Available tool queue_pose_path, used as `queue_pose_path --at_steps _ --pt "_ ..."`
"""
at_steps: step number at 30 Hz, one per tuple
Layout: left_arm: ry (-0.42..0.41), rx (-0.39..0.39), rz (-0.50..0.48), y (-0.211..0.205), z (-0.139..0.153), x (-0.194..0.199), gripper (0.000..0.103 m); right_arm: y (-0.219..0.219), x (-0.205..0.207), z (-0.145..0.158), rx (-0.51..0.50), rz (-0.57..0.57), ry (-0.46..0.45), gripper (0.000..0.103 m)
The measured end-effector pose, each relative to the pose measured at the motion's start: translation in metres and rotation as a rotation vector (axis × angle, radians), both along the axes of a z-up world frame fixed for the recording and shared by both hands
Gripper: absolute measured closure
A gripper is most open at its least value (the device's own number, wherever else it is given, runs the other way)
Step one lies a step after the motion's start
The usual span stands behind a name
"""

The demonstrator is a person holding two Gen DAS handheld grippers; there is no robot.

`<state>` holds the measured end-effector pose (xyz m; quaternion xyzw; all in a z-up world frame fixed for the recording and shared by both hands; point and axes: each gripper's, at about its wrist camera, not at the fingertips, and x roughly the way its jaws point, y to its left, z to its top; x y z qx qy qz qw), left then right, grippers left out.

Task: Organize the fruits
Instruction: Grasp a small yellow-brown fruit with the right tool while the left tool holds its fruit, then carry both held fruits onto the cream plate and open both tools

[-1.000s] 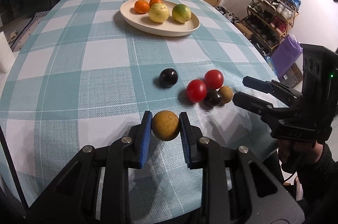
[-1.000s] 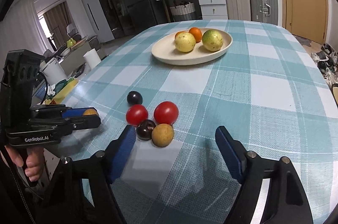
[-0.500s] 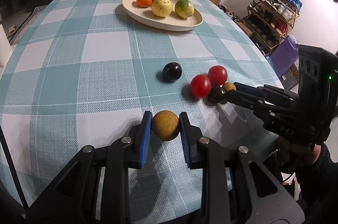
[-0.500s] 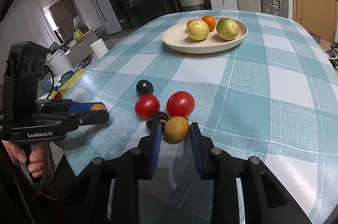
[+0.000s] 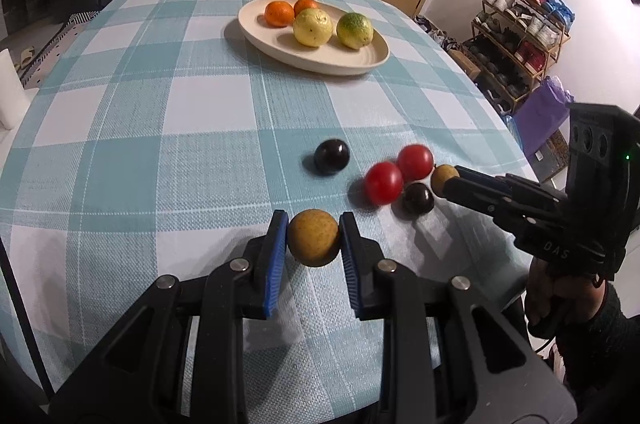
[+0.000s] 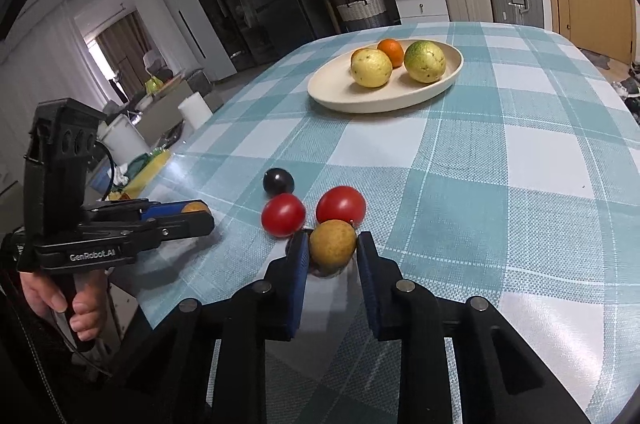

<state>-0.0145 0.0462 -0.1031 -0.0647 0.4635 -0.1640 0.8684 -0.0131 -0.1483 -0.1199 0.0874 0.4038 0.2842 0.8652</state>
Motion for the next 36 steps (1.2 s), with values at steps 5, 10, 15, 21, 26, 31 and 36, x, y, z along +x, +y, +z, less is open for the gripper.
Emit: queue_pose_path --at_steps 5,10,15,21,26,31,36 --pt "-0.015 -0.003 0.018 0.005 0.008 0.012 0.08 -0.008 0.001 0.013 0.054 -0.005 -0.039 0.078" --pt "-0.035 -0.007 0.017 0.006 0.02 0.036 0.08 -0.015 0.012 0.029 0.108 -0.02 -0.07 0.078" --pt "-0.073 0.004 0.019 0.004 0.038 0.068 0.08 -0.017 0.033 0.046 0.134 -0.018 -0.108 0.078" --pt "-0.097 0.011 0.031 0.006 0.053 0.12 0.08 -0.014 0.071 0.066 0.145 0.0 -0.148 0.078" --pt "-0.083 0.005 0.037 0.008 0.053 0.17 0.08 -0.012 0.115 0.078 0.149 0.004 -0.159 0.078" --pt "-0.055 0.014 0.038 0.004 0.042 0.215 0.08 -0.007 0.163 0.077 0.143 -0.005 -0.13 0.078" --pt "-0.011 -0.002 0.039 0.003 0.023 0.249 0.08 0.0 0.195 0.069 0.135 -0.015 -0.094 0.078"
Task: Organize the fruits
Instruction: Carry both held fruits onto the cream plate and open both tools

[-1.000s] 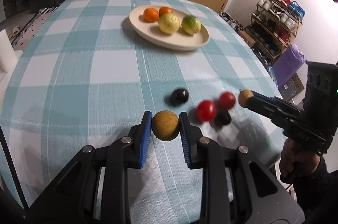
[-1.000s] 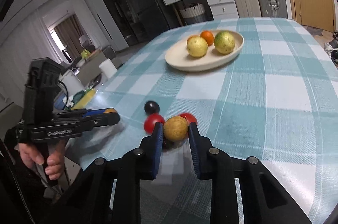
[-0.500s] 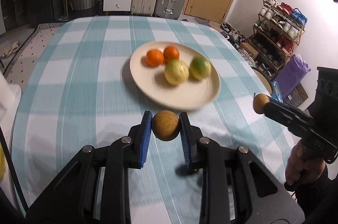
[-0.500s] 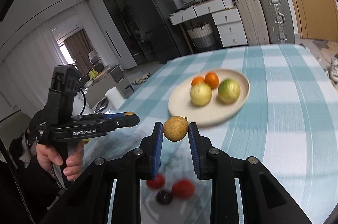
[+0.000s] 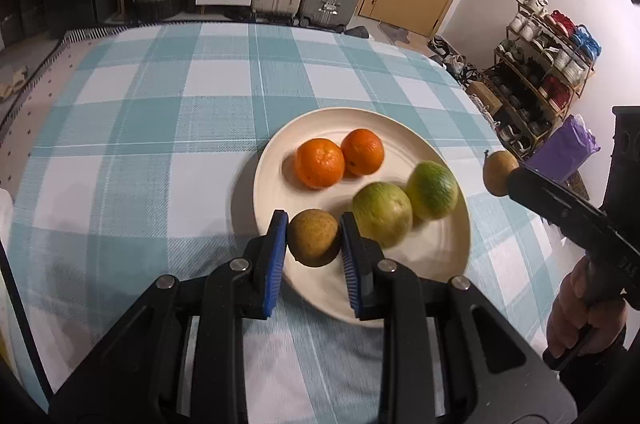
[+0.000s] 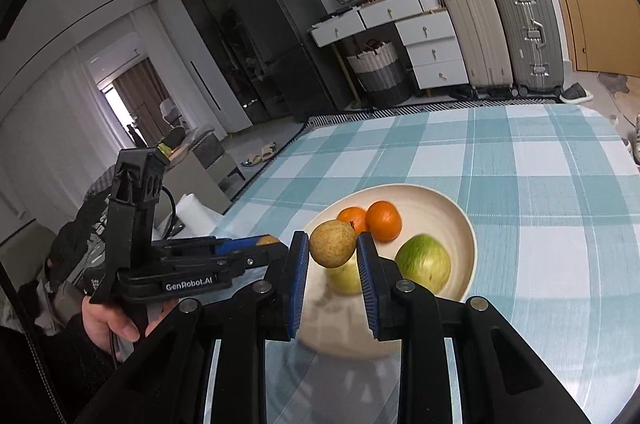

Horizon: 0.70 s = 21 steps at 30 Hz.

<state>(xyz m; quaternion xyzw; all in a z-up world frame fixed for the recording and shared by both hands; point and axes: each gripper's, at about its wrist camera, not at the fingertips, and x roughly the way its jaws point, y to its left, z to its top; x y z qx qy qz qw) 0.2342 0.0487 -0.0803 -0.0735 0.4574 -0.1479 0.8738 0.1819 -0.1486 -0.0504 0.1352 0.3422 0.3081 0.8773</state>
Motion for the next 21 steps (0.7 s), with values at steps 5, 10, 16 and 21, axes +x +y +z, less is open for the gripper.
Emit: queue_pose_path --at_steps 5,10,16,21 --pt "0.021 0.005 -0.013 -0.003 -0.015 0.021 0.08 0.007 0.025 -0.014 -0.025 -0.007 0.037 0.078" --pt "0.039 -0.003 -0.027 -0.005 -0.025 0.035 0.08 0.014 0.042 -0.026 -0.064 -0.02 0.069 0.078" --pt "0.032 -0.004 -0.033 -0.008 -0.026 0.042 0.079 0.019 0.048 -0.033 -0.104 -0.049 0.068 0.078" --pt "0.012 0.001 -0.014 -0.004 -0.017 0.038 0.071 0.014 0.044 -0.029 -0.079 -0.067 0.044 0.064"
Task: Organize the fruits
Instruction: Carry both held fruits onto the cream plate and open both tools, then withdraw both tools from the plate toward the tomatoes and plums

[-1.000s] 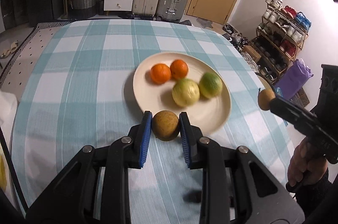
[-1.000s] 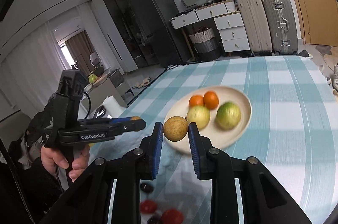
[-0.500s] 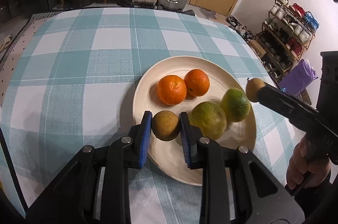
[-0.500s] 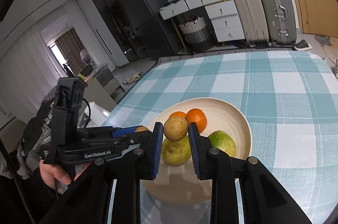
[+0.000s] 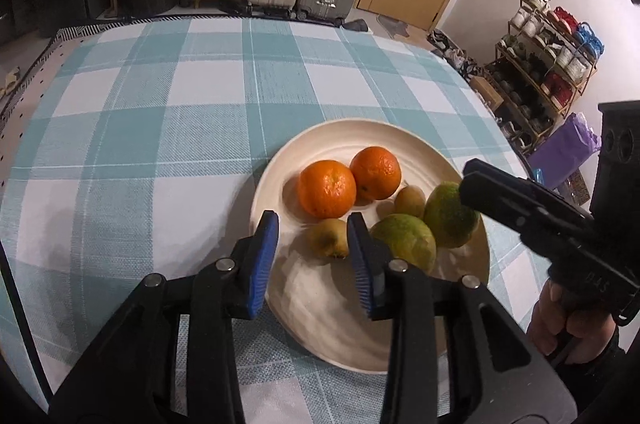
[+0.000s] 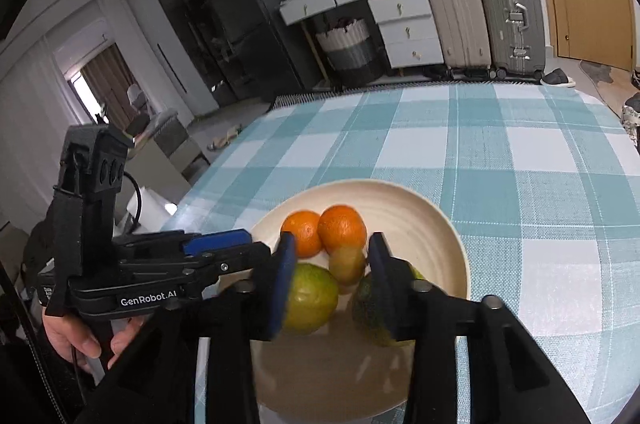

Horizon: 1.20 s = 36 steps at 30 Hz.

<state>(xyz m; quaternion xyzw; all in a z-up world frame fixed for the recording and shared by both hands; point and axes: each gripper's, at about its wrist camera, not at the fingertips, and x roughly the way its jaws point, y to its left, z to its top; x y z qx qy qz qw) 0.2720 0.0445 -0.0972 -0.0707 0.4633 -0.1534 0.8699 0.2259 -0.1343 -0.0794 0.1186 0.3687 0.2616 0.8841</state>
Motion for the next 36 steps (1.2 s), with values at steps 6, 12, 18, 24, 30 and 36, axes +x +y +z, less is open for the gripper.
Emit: queue_pose_path --at_steps 6,12,18,24,30,36 --pt "-0.021 0.011 0.012 0.004 0.013 -0.013 0.071 -0.013 -0.01 0.013 0.024 -0.032 -0.023 0.063" --pt "-0.049 0.03 0.026 0.006 0.028 -0.036 0.071 -0.021 -0.028 0.026 0.037 -0.044 -0.048 0.059" --pt "-0.079 0.045 0.047 0.004 0.042 -0.065 0.056 -0.028 -0.055 0.043 0.054 -0.058 -0.095 0.053" --pt "-0.137 0.057 0.097 0.004 0.058 -0.097 0.031 -0.028 -0.084 0.057 0.072 -0.047 -0.136 0.037" --pt "-0.161 0.062 0.126 0.002 0.069 -0.124 0.021 -0.027 -0.112 0.068 0.077 -0.044 -0.177 0.026" --pt "-0.208 0.123 0.157 -0.003 0.077 -0.15 0.002 -0.028 -0.134 0.074 0.079 -0.045 -0.202 0.018"
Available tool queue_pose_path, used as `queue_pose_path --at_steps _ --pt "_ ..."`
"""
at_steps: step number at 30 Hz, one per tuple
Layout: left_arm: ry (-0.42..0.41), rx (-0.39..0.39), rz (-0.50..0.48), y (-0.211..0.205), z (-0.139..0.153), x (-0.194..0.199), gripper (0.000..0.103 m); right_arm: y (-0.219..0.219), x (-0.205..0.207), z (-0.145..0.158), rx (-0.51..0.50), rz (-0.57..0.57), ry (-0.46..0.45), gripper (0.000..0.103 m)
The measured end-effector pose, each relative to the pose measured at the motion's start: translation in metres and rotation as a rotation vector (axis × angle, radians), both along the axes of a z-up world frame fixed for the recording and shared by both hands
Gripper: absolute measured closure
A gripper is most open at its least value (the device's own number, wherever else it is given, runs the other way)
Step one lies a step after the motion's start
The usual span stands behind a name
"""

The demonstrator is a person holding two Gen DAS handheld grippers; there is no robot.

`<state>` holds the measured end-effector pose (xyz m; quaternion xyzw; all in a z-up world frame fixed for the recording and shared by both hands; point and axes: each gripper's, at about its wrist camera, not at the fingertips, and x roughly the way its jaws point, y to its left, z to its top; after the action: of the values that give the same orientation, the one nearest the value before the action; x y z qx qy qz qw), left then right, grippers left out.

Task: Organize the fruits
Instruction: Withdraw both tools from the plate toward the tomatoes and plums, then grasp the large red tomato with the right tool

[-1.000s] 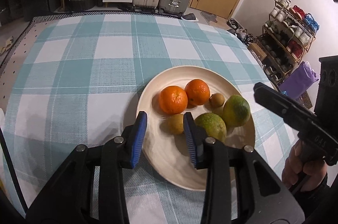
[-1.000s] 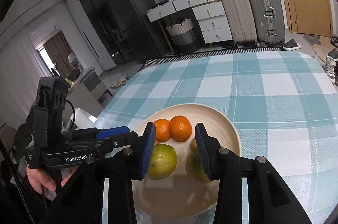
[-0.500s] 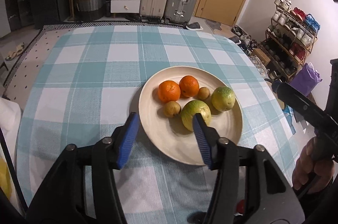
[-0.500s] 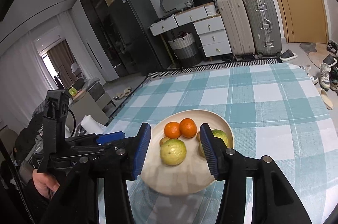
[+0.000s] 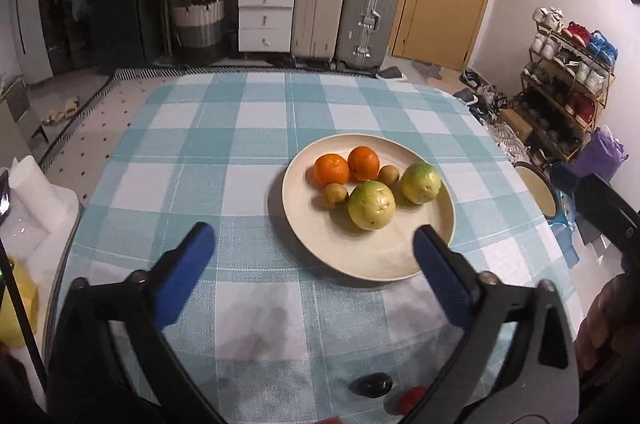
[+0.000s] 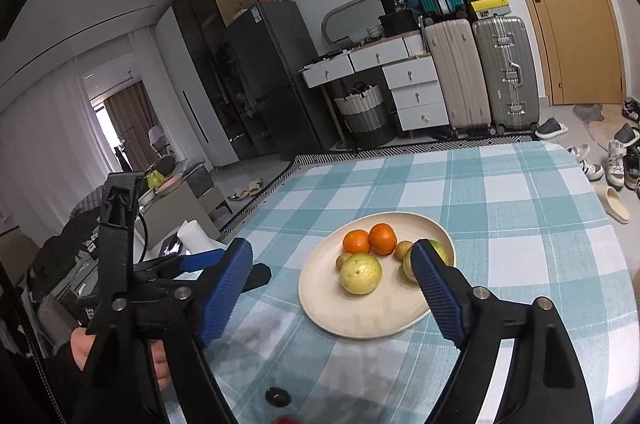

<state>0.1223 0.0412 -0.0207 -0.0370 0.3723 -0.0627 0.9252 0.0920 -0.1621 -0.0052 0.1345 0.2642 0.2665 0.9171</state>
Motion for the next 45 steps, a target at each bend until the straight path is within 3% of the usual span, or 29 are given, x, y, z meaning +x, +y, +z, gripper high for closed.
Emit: queue_pose_path --at_steps 5,9,15,27,45 --pt "0.001 -0.005 0.016 0.001 0.002 -0.017 0.001 -0.004 -0.014 0.001 0.0 -0.005 -0.001 0.016" --pt "0.011 0.044 0.05 -0.001 0.0 -0.029 0.001 -0.008 -0.025 0.0 -0.004 -0.015 0.0 0.015" --pt "0.026 0.014 0.045 0.002 -0.007 -0.047 0.001 -0.014 -0.041 -0.005 -0.008 -0.03 0.0 0.007" --pt "0.094 -0.032 0.019 0.003 -0.036 -0.076 0.001 -0.018 -0.064 -0.03 -0.044 -0.015 0.05 0.002" --pt "0.167 -0.065 0.039 0.013 -0.066 -0.096 0.001 -0.012 -0.074 -0.087 -0.059 0.008 0.246 0.002"
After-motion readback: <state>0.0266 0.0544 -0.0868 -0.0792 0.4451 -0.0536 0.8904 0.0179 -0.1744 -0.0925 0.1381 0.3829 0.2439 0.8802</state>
